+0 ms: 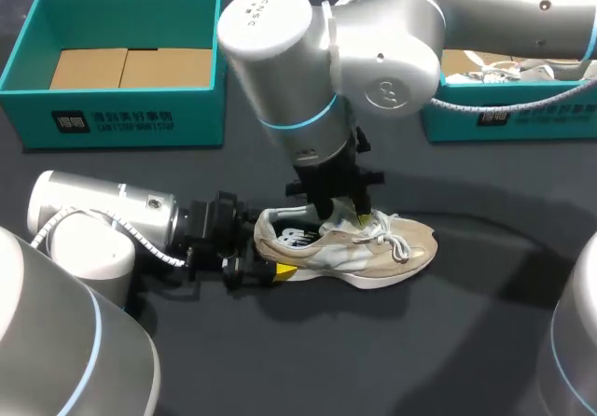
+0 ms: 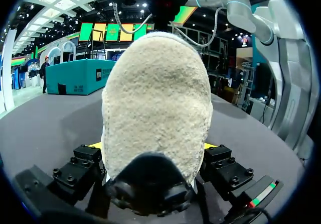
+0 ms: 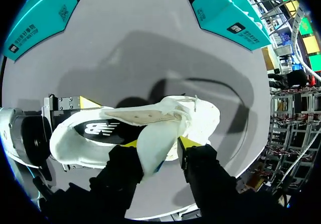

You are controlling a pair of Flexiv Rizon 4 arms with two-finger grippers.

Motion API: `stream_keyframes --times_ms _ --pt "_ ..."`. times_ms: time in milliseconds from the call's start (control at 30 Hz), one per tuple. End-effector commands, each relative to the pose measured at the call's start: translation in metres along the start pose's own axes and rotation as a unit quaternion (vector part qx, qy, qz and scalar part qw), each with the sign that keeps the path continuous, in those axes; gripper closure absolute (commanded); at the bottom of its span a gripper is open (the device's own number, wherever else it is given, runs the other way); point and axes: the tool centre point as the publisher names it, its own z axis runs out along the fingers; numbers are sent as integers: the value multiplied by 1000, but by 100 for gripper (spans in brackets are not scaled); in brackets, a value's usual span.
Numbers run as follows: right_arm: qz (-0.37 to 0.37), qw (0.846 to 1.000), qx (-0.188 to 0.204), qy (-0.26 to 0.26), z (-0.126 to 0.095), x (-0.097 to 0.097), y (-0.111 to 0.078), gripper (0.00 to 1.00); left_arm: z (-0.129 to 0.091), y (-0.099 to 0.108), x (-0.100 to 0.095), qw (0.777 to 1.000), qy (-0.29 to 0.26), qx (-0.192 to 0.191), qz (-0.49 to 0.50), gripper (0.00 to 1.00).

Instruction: Take the shoe out of the shoebox, open the shoe tongue, remove and reinsert the insole, then place the shoe into the shoebox

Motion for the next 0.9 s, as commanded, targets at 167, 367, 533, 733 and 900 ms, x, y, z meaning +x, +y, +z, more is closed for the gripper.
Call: stream_keyframes --times_ms 167,367,533,733,900 --pt "84 996 13 29 0 -6 -1 100 4 5 4 1000 -1 -1 0 100" --pt "40 996 22 77 -2 -12 1 100 4 5 4 1000 -1 -1 0 100" --pt "28 993 34 105 -3 -16 1 100 4 5 4 1000 -1 -1 0 100" --pt "28 993 34 105 -3 -16 1 100 4 5 4 1000 -1 -1 0 100" --pt "28 993 34 105 -3 -16 1 100 4 5 4 1000 -1 -1 0 100"
